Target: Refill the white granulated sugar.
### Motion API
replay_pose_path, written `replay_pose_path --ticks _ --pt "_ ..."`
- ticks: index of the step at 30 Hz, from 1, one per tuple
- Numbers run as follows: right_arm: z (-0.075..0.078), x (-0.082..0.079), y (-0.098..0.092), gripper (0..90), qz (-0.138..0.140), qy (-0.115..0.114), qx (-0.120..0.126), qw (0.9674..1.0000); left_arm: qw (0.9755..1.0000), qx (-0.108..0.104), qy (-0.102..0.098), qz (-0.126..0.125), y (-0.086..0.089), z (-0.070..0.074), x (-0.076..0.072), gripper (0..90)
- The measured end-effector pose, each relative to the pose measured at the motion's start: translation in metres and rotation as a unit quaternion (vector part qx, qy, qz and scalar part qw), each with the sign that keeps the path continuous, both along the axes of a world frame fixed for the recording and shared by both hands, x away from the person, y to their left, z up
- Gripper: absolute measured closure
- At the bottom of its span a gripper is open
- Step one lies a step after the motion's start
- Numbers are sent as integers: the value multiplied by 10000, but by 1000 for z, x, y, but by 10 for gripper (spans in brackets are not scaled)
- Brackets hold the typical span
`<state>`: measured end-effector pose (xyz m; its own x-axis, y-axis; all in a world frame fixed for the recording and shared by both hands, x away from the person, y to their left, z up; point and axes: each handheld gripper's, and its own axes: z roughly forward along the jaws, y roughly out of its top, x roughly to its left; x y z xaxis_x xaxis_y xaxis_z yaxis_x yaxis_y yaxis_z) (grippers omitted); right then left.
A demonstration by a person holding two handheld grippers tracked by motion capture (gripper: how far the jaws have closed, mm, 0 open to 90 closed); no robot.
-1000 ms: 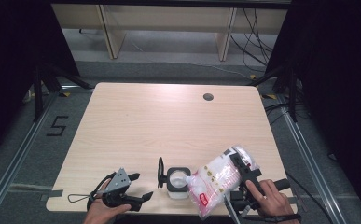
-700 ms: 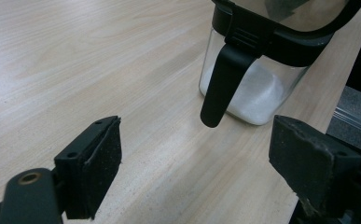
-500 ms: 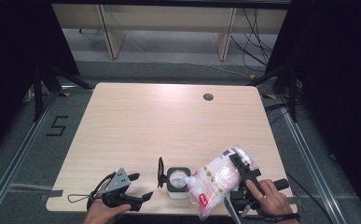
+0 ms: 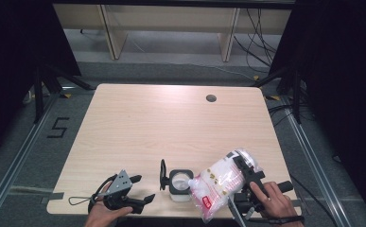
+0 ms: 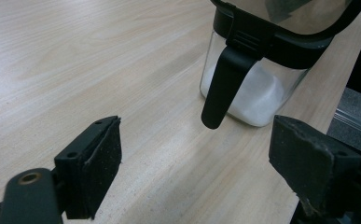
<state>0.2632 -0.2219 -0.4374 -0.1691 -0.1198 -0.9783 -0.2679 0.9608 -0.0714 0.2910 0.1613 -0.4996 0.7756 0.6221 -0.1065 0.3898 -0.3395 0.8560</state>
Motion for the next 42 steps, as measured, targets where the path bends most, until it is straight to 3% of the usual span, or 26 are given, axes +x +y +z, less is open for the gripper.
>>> replay_pose_path --ticks 2,3,4,6,10,11,13,14,16,17,19,20,22,25,26,27,28,29,31,32,34,36,38,39,41,42 --pt "0 2 0 401 85 -12 -85 9999 9999 -129 9 38 -2 -1 -1 165" --pt "-1 3 0 401 146 -37 -29 9999 10000 18 -55 -52 1 0 0 165" --pt "2 3 1 403 169 -47 -255 9995 9999 -96 -59 -6 -1 0 1 165" --pt "0 2 0 406 78 15 -183 9998 9999 41 -85 -61 1 1 1 165" --pt "-1 3 1 414 99 -49 -345 9993 9999 -89 -60 -7 -1 0 1 165" --pt "-3 2 0 417 62 -37 -300 9995 10000 7 -76 -44 1 0 1 165" --pt "-7 3 0 422 114 -110 -175 9997 9999 -120 31 55 -1 0 -1 165" --pt "-3 4 0 425 268 -203 -462 9984 10000 -37 8 11 0 0 -1 165" --pt "-4 3 1 430 250 -206 -513 9982 9999 -98 -65 -7 0 0 1 165" --pt "-5 3 1 432 251 -189 -532 9981 9999 40 -102 -55 1 1 2 166" --pt "-4 2 1 434 155 -151 -601 9980 10000 -60 -48 -17 0 0 0 166" --pt "-4 2 2 435 158 -148 -636 9977 10000 1 -57 -47 1 0 0 166" --pt "-4 3 0 438 320 -256 -522 9978 9999 -117 13 60 0 0 0 166" --pt "-4 4 0 440 297 -212 -525 9980 9999 -141 4 84 -1 0 -1 166" --pt "-4 3 0 441 258 -234 -556 9978 9999 -75 -96 -3 0 0 0 166" --pt "-4 0 0 442 50 -86 -530 9985 9999 -129 8 80 -1 0 -1 166" --pt "-4 1 1 442 148 -215 -490 9985 10000 -70 -27 50 0 1 0 166" --pt "0 0 2 443 165 -283 -676 9972 10000 -1 -83 -45 1 1 2 166" --pt "1 -1 1 443 167 -277 -515 9981 9999 -150 13 46 -1 -1 -1 166" --pt "2 -2 1 443 202 -385 -542 9976 10000 -58 -36 22 0 0 -1 166" --pt "2 -2 1 444 208 -378 -455 9980 10000 -67 19 40 0 0 0 166" --pt "6 -5 3 444 58 -320 -610 9976 10000 -71 17 45 0 0 0 166" --pt "3 -4 2 444 66 -277 -484 9984 9999 -100 -44 58 0 0 -1 166" --pt "1 -3 2 444 173 -335 -413 9984 9999 -123 12 87 -1 0 -1 166" --pt "1 -2 2 445 92 -231 -598 9979 10000 -21 -72 0 1 1 1 166" --pt "0 0 2 445 280 -378 -547 9974 9999 -123 17 88 -1 0 -1 166"
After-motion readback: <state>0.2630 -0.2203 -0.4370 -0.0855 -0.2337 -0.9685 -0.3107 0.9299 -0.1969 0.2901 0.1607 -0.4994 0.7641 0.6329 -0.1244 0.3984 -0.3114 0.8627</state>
